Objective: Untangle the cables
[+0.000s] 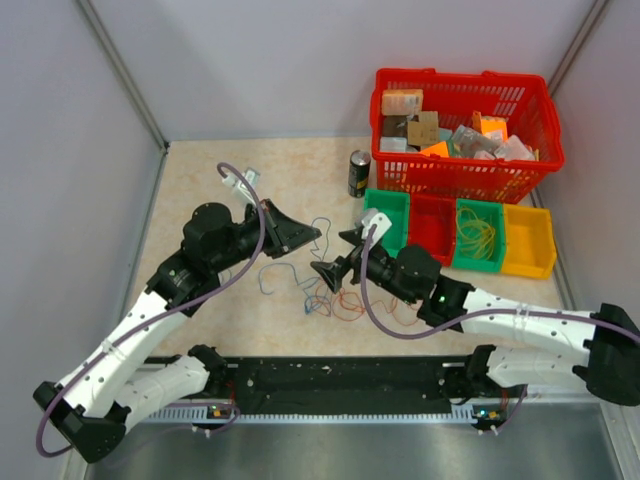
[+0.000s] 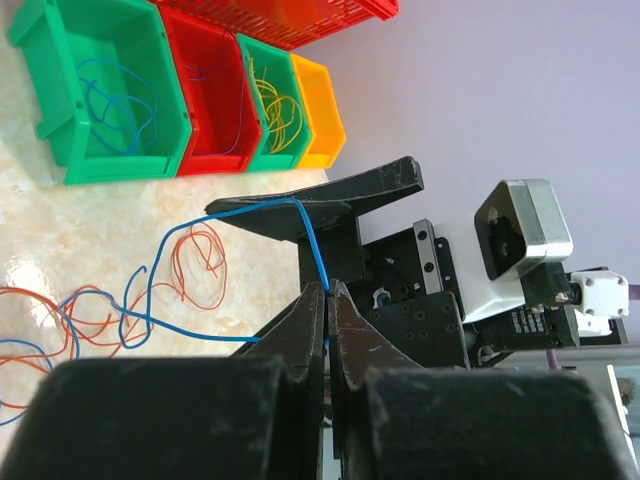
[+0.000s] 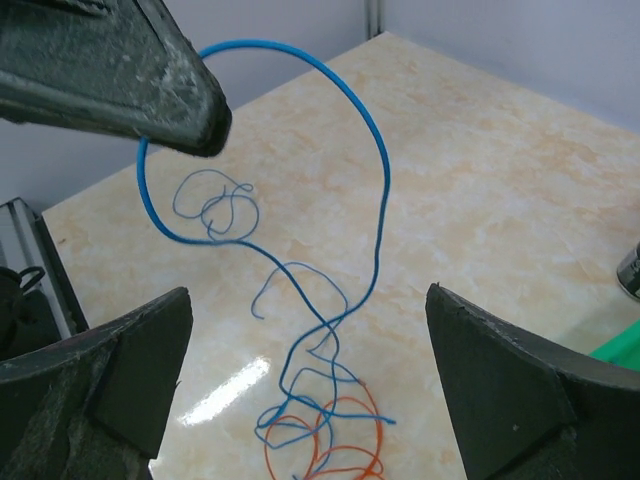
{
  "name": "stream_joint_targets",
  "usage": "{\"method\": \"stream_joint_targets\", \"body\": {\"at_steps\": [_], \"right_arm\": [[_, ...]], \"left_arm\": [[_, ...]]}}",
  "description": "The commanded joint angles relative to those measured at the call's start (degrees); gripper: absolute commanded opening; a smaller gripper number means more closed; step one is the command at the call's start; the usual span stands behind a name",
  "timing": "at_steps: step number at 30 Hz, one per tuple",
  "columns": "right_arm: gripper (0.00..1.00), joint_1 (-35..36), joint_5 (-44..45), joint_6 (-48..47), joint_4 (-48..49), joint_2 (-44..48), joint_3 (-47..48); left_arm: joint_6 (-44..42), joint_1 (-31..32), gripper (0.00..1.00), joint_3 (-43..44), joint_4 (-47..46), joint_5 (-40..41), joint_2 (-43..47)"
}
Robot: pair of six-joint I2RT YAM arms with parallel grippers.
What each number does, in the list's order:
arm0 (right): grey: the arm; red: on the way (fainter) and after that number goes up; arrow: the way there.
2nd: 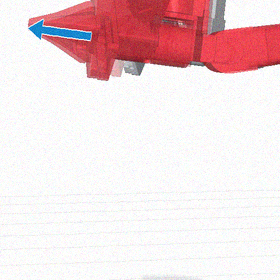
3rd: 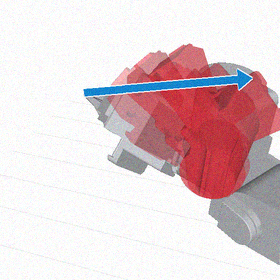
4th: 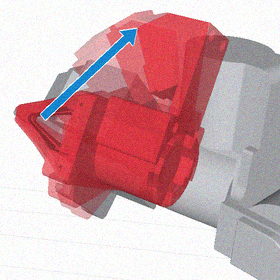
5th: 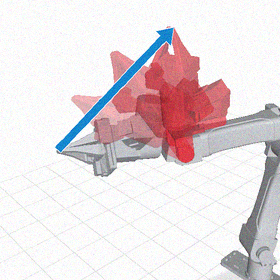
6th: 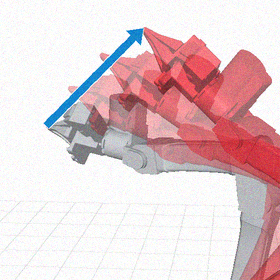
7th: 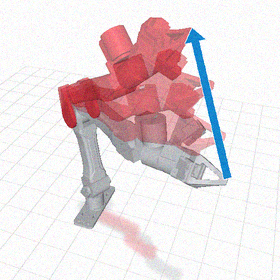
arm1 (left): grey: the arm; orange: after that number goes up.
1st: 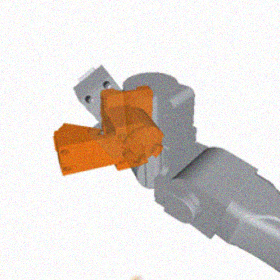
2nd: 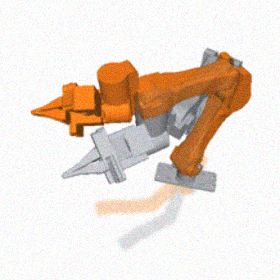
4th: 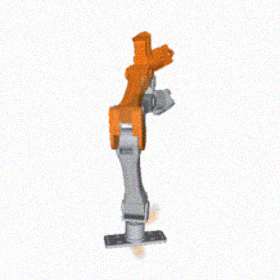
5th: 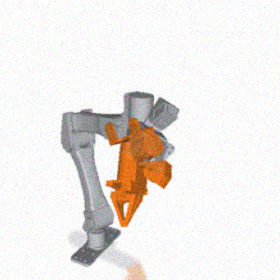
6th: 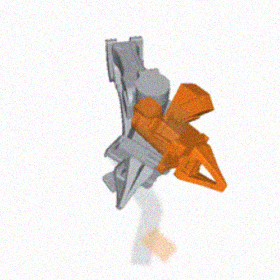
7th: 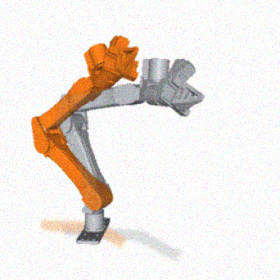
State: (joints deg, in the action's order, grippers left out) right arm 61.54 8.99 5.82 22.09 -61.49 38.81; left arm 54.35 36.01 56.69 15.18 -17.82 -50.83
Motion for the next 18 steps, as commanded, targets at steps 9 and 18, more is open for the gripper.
{"method": "stream_joint_targets", "body": {"at_steps": [9,18], "right_arm": [[0.99,1.3,12.02,3.76,6.91,-8.73,9.45],[0.52,1.3,2.61,1.73,10.87,-10.05,8.66]], "left_arm": [[2.61,0.03,0.0,0.97,-1.91,-0.98,-0.94],[2.26,-0.06,0.0,0.18,-2.52,-1.78,-1.12]]}}
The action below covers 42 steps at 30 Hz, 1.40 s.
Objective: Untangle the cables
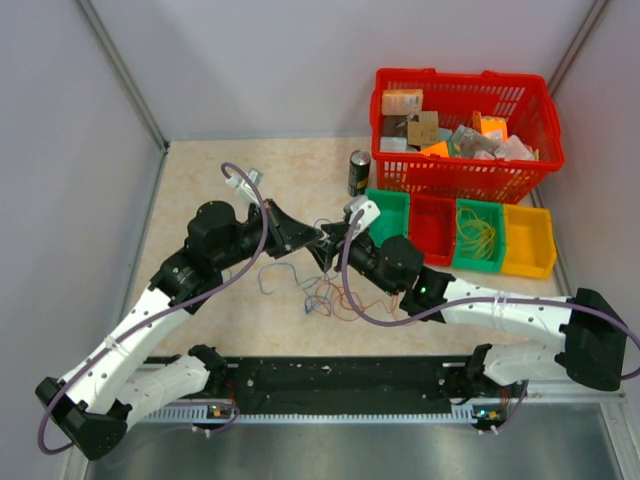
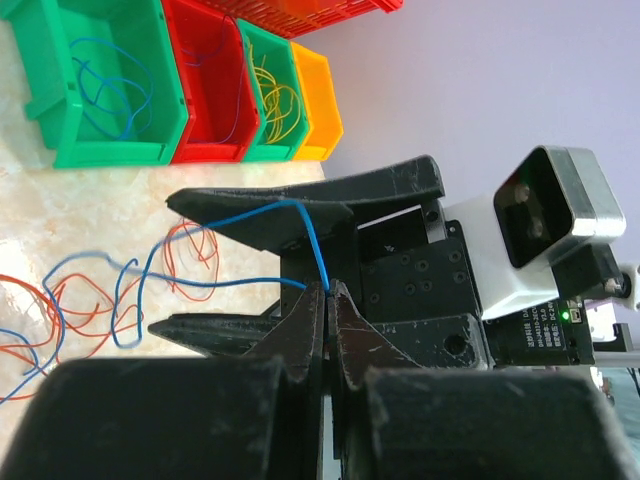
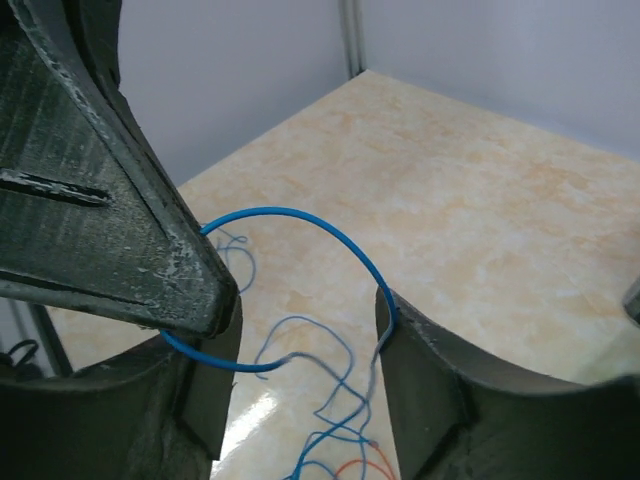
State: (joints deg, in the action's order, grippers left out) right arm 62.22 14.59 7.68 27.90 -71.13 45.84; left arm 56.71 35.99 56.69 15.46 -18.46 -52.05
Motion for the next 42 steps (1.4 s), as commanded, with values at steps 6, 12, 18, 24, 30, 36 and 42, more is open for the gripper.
{"method": "stream_joint_targets", "body": {"at_steps": [6,12,18,24,30,36,42], "right_arm": [[0.0,0.54,-0.8,0.4,3.13,1.43,0.3],[0.0,-4.37,-1.05,2.95,-1.0,6.17,-1.11],[0.0,-14.12,-2.63,3.74,-7.41,10.92,1.34],[0.0,-24.59,-4.65,3.04,-12.96,11.63,6.62],[0.0,-28.99,-11.33,4.71,-15.86,10.58,14.0],[0.0,-28.91,-18.18,9.36,-19.19,11.63,19.54],[0.0,-28.91,-25.47,18.23,-22.27,15.49,19.72]], "left_arm": [[-1.86,-0.13,0.0,0.53,-2.02,-0.61,0.28],[-10.12,-0.57,0.52,4.48,6.32,4.37,1.59],[-14.96,-0.48,0.8,0.37,10.11,21.41,11.69],[-14.96,-0.57,0.81,-5.17,12.48,24.17,16.02],[-12.77,-0.48,0.81,-10.89,8.19,19.87,15.06],[-11.45,-0.48,0.8,-13.97,-1.12,10.04,4.45],[-10.13,-0.57,0.83,-14.32,-12.28,3.78,-14.88]]}}
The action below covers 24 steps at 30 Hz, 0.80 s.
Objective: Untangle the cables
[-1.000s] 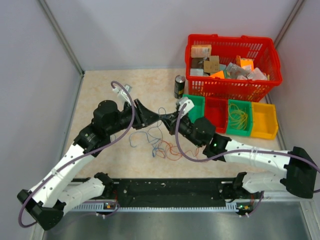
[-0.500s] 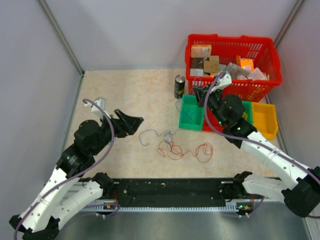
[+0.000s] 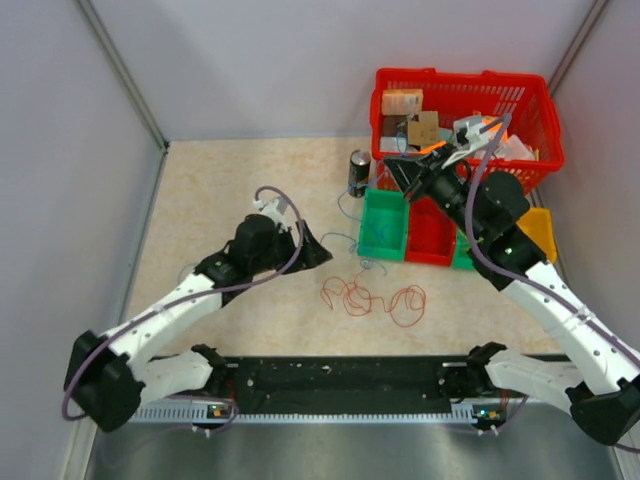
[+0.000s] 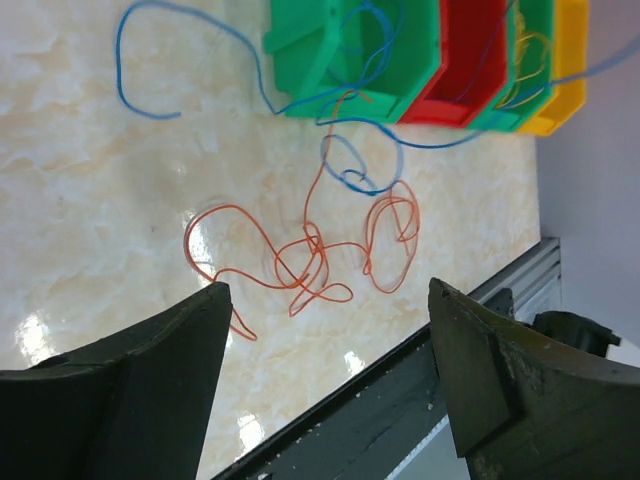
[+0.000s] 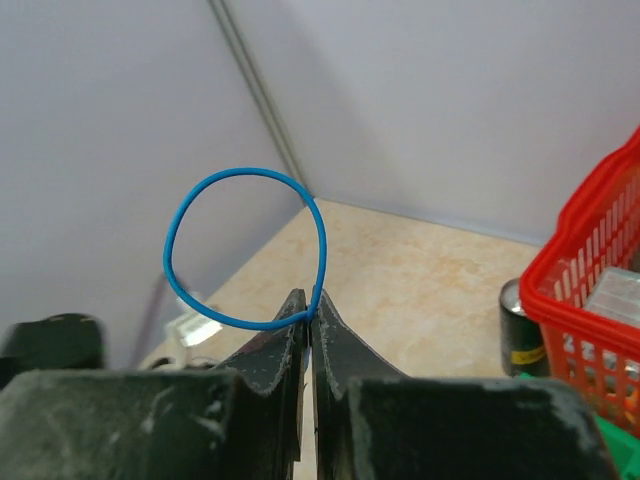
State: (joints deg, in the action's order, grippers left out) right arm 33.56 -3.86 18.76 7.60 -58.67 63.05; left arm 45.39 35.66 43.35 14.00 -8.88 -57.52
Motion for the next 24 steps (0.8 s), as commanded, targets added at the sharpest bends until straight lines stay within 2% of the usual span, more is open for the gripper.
{"method": "stream_joint_targets", "body": {"at_steps": [1,5,7,10,13,19,24], "right_arm": [[0.0,-0.25,-9.04,8.82,-2.06,3.74,2.69],[0.0,-0.25,-17.57,17.43,-1.18,6.29,2.78],[0.0,-0.25,-21.0,20.16,-0.92,7.25,2.78],[0.0,-0.25,-25.65,22.98,-2.15,7.43,4.1],[0.0,-0.25,-31.37,24.3,-0.83,6.82,5.42],[0.0,-0.25,-36.66,27.64,3.83,5.68,7.79],[0.0,-0.25,-37.45,30.19,6.64,6.21,9.11]], "left_arm": [[1.2,-0.33,0.83,-0.99,-12.4,-5.97,-12.5],[1.72,-1.38,0.81,1.55,-13.47,-10.97,-25.34],[3.91,-1.38,0.79,-0.36,-19.68,-15.35,-27.21],[7.69,-1.47,0.79,-6.86,-31.1,-18.8,-23.8],[8.05,-1.47,0.79,-12.48,-35.87,-19.5,-17.91],[5.42,-1.38,0.82,-17.86,-31.06,-15.29,-5.08],[2.17,-1.29,0.84,-17.34,-33.67,-17.99,-3.91]]}}
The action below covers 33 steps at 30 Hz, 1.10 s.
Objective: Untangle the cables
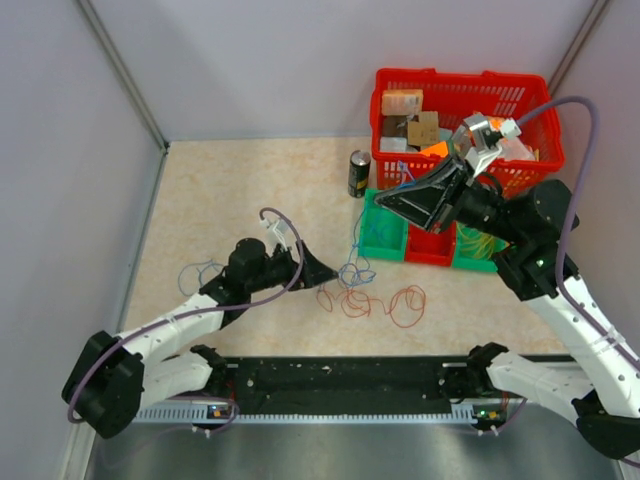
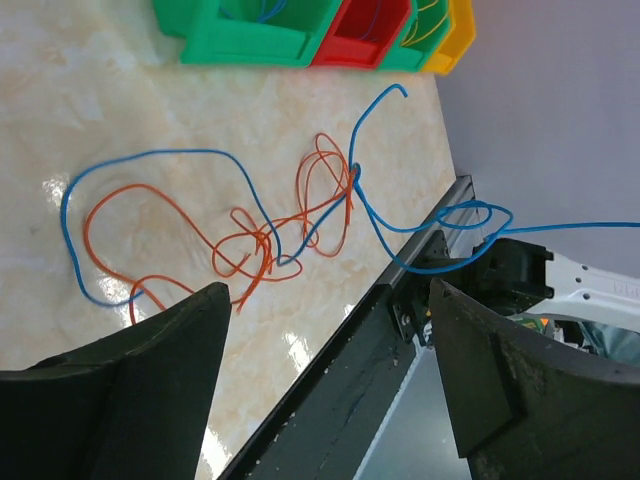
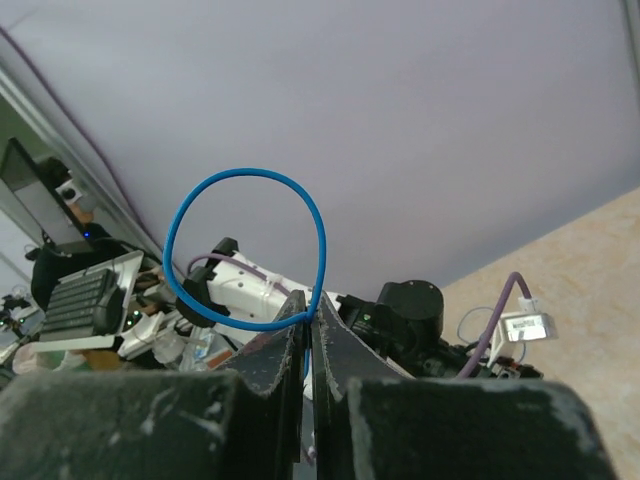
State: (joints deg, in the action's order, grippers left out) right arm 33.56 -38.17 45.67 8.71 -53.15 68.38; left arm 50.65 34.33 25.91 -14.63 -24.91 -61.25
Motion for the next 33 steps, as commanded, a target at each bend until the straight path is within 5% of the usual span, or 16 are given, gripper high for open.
{"method": "stream_joint_targets", "body": {"at_steps": [1,4,10,14,18,26,33], "right_arm": [[0.0,-0.16,-3.4,3.46,5.53,0.76,4.04],[0.0,-0.16,-2.96,4.16,6.31,1.2,3.78],[0.0,-0.16,-2.52,6.1,8.96,2.43,3.25],[0.0,-0.16,-1.47,5.14,6.77,3.05,5.53],[0.0,-0.16,0.72,0.05,0.54,4.19,10.53],[0.0,-0.25,17.93,-17.18,-14.07,3.93,10.82],[0.0,-0.43,32.1,-28.25,-2.95,-5.64,-3.57]], "left_arm": [[-3.45,0.21,0.84,0.45,-7.14,-4.08,-1.49],[-2.84,1.61,0.81,2.21,-13.56,-10.85,-6.84],[-1.0,2.41,0.61,3.26,-19.81,-8.23,-14.49],[-0.29,2.41,0.31,4.5,-16.5,-5.87,-18.9],[-0.65,1.54,0.0,5.73,-0.61,2.66,-22.15],[2.35,1.18,0.0,-4.29,-3.4,-0.14,-12.77],[-4.85,1.18,0.0,0.88,12.67,3.89,5.42]]}}
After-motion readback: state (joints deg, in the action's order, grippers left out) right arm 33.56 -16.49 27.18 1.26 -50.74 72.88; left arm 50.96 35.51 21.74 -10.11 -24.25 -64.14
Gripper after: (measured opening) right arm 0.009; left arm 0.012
